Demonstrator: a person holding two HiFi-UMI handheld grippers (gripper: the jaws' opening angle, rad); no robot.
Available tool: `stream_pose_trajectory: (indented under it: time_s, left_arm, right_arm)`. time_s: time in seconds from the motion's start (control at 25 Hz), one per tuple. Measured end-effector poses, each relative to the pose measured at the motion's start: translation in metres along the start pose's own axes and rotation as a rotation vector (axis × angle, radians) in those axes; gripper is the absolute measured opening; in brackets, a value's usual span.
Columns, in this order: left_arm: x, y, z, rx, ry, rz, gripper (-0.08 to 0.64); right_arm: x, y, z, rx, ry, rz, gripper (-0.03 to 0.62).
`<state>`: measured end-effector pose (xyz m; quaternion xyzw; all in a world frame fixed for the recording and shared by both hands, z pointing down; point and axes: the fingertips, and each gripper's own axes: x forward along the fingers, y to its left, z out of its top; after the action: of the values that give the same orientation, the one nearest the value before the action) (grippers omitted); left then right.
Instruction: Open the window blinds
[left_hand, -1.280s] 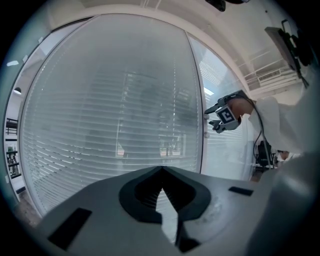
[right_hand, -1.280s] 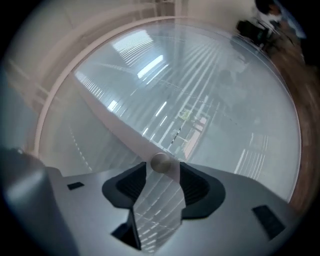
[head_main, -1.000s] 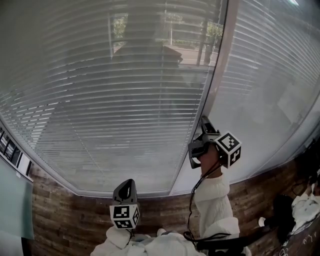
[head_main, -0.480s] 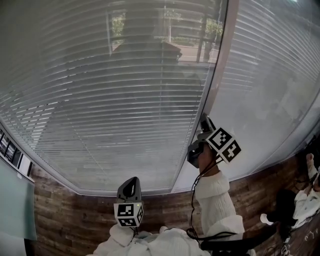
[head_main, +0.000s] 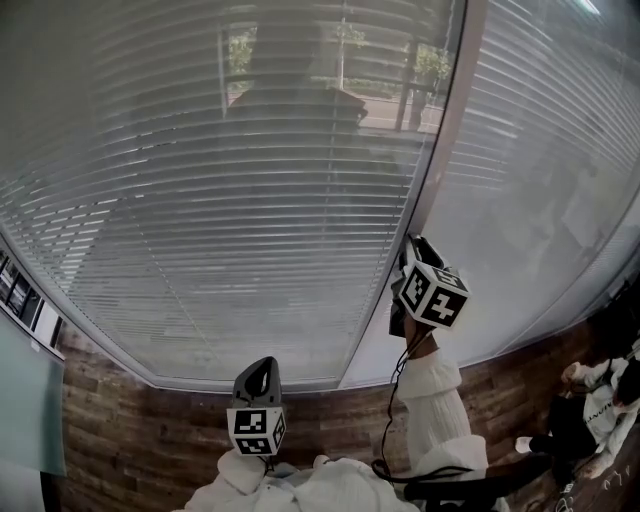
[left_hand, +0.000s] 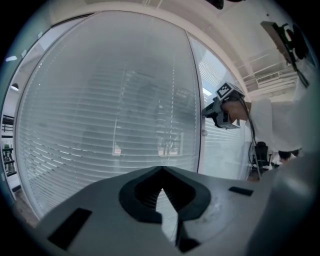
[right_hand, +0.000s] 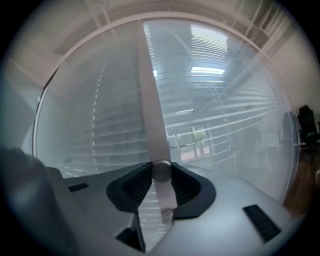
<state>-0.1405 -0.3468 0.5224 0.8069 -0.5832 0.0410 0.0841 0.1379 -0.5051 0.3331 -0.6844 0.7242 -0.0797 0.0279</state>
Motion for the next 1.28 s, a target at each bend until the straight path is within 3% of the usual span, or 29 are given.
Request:
stream_pose_trajectory:
  time_s: [0.64,1.12,1.28]
  left_arm:
    - [0.005,0.0,-0.01,0.011,0.029,0.006,0.002]
    - [0.003,-0.004,-0.013,0.029,0.045,-0.003,0.002]
    - [0.003,-0.003,-0.015,0.032,0.05,0.002,0.002]
  right_arm:
    - [-0.001,0.013,0.0,-0.671,0.054,-0.048,0.129]
    - [-0.003,0.017,-0.004,-1.105,0.079,-0.097,0.129]
    - [0.0,0.017,-0.007,-1.211,0.091,-0.098,0.129]
